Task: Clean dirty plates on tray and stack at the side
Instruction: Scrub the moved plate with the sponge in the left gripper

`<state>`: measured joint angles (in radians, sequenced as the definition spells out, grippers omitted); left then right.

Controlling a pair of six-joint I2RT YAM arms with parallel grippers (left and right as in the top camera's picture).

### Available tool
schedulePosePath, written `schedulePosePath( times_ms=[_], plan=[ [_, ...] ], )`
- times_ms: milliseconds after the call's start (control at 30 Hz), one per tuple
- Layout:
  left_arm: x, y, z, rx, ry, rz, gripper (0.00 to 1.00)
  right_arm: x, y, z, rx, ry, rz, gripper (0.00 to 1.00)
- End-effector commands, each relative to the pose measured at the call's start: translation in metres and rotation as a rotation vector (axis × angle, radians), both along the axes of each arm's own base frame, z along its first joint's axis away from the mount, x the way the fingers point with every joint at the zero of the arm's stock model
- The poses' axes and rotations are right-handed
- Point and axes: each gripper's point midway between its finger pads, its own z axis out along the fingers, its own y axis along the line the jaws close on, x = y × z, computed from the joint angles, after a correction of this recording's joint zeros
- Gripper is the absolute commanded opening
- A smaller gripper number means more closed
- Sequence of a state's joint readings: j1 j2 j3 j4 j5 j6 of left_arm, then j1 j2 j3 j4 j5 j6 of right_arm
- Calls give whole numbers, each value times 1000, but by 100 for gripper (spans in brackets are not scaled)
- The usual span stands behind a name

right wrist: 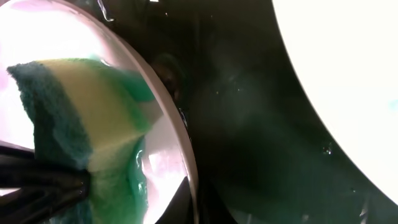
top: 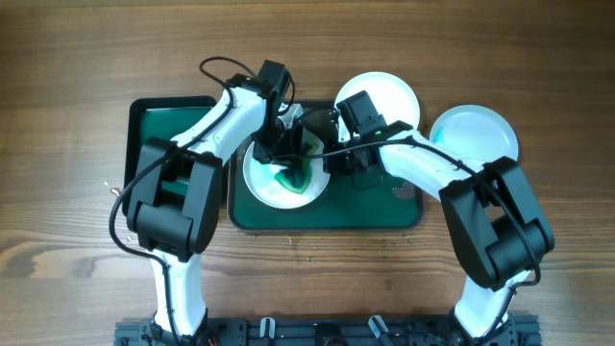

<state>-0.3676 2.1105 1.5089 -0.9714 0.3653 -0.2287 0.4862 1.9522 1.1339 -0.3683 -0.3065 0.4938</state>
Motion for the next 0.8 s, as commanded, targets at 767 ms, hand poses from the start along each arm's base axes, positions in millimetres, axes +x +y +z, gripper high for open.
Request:
schedulePosePath(
  times_ms=[767],
  plan=[
    [-1,-41,-7,-59,-59,-81,4,-10,-14,-20,-66,39,-22,4]
  ],
)
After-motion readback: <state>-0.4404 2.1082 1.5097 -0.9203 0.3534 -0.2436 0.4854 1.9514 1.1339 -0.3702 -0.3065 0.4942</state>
